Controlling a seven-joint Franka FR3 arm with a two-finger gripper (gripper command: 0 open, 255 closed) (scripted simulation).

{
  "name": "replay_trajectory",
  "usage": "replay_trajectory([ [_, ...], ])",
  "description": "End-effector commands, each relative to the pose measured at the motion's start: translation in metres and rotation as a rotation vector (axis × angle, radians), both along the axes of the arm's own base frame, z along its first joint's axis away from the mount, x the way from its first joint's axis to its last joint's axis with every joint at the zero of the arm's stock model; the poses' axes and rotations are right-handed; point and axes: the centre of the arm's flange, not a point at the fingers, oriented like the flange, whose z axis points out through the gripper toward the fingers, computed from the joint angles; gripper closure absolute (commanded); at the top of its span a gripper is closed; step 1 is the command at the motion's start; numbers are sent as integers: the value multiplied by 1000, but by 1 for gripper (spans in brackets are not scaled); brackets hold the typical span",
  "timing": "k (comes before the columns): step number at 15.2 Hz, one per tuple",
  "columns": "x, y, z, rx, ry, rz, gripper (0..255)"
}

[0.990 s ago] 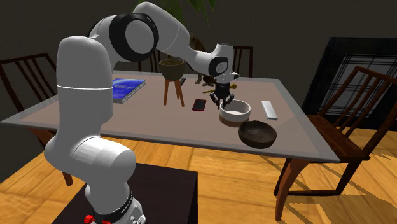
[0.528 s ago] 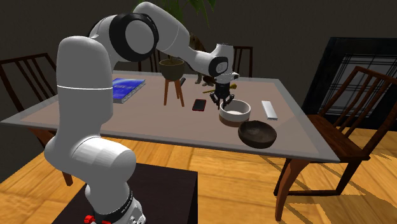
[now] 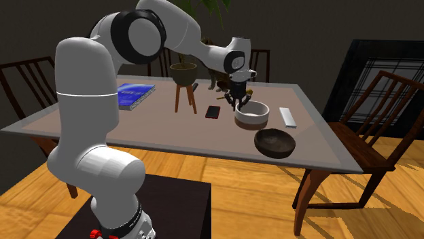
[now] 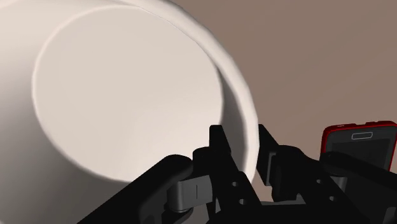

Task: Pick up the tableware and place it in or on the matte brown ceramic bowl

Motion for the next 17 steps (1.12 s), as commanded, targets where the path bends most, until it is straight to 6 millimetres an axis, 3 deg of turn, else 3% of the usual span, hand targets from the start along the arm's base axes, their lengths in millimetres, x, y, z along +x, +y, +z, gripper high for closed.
replay_trajectory([
  [1,1,0,11,0,0,0,255],
  [15,1,0,85,0,0,0,255],
  [17,-21,-14,89,0,0,0,255],
])
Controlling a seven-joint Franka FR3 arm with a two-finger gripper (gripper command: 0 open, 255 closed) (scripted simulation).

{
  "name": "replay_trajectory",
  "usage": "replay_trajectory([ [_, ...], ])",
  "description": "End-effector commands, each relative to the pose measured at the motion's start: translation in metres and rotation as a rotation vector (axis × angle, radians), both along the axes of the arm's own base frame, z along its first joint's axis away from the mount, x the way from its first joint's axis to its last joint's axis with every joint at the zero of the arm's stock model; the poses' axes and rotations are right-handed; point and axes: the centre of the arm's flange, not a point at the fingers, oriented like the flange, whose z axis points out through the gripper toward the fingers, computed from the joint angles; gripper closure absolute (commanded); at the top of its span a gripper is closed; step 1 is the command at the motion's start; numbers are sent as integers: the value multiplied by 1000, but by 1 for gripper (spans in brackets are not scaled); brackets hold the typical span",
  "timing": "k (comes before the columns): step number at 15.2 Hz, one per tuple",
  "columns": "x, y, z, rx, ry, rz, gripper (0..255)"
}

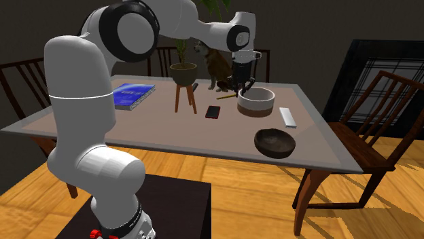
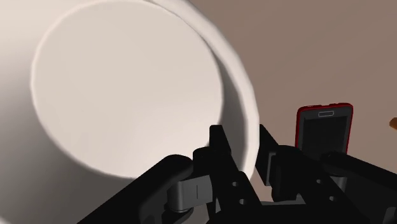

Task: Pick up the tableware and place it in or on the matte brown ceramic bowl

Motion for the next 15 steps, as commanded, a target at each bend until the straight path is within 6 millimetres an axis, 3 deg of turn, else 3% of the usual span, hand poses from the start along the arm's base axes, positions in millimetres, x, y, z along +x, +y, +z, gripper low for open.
replay_trajectory([
  [1,-21,-13,5,0,0,0,255],
  [12,-139,-94,29,0,0,0,255],
  [15,-140,-95,18,0,0,0,255],
])
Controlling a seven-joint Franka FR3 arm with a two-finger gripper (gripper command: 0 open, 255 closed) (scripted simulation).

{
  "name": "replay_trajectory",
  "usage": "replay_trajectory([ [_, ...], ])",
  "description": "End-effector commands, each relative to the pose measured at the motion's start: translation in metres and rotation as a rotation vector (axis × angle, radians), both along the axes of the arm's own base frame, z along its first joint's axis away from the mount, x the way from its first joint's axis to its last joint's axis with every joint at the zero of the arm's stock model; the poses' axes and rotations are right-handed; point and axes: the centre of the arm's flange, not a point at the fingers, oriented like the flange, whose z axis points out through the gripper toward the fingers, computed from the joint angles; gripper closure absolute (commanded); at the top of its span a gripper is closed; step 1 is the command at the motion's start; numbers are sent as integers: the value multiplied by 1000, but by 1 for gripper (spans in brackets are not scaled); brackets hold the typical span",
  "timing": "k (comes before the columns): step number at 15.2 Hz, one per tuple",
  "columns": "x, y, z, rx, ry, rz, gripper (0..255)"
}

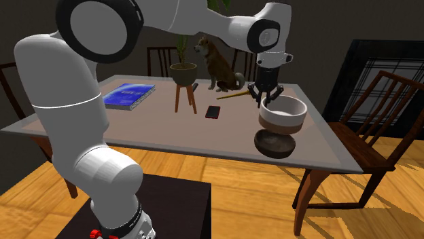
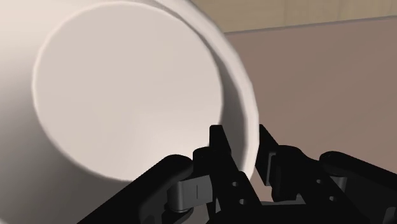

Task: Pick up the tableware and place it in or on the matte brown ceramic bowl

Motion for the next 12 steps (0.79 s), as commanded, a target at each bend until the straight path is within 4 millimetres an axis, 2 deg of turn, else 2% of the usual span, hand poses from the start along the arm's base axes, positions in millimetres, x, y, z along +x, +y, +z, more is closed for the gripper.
replay_trajectory([
  [1,-2,-1,-8,0,0,1,255],
  [12,-2,-1,-66,0,0,1,255],
])
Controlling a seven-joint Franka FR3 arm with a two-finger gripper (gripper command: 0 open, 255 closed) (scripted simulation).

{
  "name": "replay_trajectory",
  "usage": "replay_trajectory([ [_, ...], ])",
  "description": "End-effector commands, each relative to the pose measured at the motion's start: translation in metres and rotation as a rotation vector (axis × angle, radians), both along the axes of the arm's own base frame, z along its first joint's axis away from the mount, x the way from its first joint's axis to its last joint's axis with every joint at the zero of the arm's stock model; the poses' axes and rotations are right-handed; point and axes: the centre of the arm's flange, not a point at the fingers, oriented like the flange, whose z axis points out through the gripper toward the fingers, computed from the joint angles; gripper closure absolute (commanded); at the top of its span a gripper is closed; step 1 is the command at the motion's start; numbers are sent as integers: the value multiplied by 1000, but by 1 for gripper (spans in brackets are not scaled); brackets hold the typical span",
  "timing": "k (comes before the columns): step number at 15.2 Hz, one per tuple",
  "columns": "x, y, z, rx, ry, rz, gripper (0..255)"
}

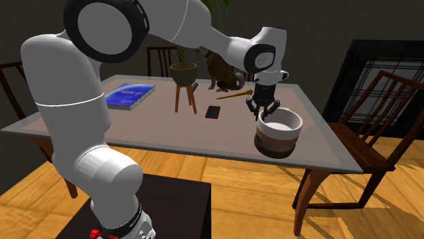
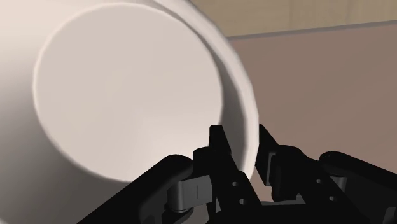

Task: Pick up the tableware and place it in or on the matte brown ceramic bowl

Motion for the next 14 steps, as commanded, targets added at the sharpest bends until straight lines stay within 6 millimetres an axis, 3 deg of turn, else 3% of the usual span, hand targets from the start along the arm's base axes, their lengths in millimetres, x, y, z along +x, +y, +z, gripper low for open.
replay_trajectory([
  [1,1,-1,-10,-1,-1,0,255],
  [5,1,-1,-31,-1,-1,0,255],
  [12,1,-1,-31,-1,-1,0,255],
  [13,1,-1,-31,-1,-1,0,0],
  [14,1,-1,-31,-1,-1,0,0],
])
